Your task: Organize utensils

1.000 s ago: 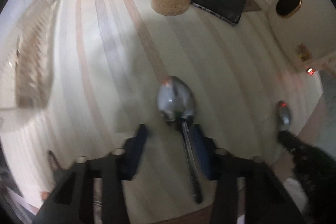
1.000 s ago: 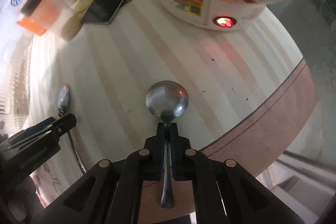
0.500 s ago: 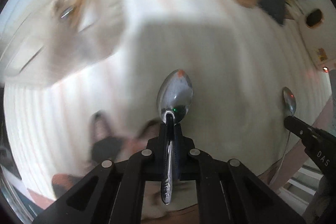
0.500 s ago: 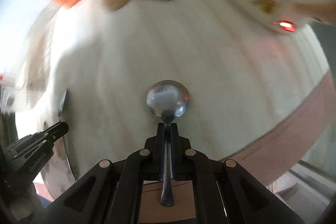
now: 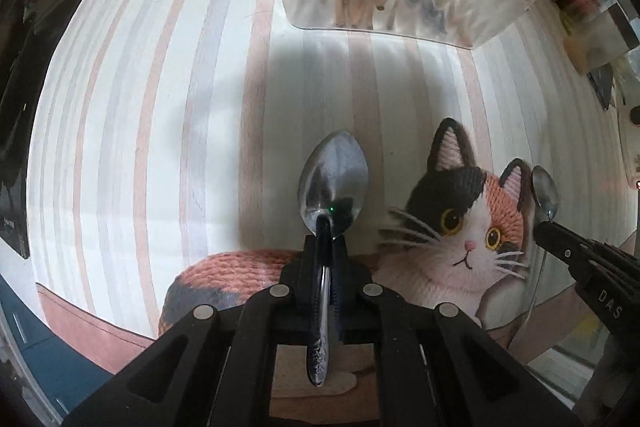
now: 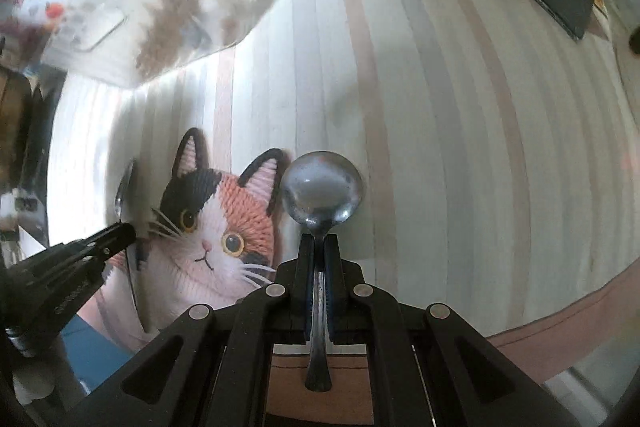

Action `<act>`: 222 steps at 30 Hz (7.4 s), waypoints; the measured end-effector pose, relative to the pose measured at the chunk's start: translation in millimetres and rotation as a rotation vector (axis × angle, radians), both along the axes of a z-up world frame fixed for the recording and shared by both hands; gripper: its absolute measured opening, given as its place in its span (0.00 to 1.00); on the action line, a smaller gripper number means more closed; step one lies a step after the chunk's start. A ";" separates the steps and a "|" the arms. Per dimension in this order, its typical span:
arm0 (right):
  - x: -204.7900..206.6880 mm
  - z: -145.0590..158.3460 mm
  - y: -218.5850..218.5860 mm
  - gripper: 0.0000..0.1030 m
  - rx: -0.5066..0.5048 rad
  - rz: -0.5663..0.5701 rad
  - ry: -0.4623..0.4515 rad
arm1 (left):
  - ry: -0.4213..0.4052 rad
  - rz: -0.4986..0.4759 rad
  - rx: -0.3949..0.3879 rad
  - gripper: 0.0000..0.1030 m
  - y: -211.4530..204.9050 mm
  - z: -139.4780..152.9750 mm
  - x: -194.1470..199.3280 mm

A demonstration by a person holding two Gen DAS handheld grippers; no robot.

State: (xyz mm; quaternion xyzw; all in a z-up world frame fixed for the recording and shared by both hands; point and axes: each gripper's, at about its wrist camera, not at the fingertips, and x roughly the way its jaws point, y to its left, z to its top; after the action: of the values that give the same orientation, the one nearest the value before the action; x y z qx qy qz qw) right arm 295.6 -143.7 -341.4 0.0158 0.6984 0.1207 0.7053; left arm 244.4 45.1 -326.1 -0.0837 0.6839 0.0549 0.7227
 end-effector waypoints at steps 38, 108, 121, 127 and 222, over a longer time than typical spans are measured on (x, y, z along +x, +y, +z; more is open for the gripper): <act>33.4 11.9 13.9 0.04 0.022 -0.014 -0.025 | -0.117 -0.029 0.025 0.04 10.6 44.5 22.4; 151.9 137.3 62.4 0.98 -0.025 0.115 -0.436 | -0.405 0.169 0.226 1.00 35.2 171.6 112.8; 24.7 241.9 34.3 0.99 0.030 0.022 -0.599 | -0.541 0.112 0.191 1.00 27.5 251.9 -1.0; -45.2 295.1 18.0 0.99 0.092 -0.018 -0.665 | -0.609 0.070 0.152 1.00 25.7 296.6 -60.3; -134.2 387.7 -30.6 1.00 0.185 0.156 -0.710 | -0.699 0.061 0.065 1.00 -9.8 374.9 -170.1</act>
State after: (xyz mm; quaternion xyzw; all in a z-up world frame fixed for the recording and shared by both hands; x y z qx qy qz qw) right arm 161.4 -174.3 46.2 -0.0168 0.3954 0.2347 0.8878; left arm 74.4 35.3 48.8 -0.0949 0.3900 0.0664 0.9135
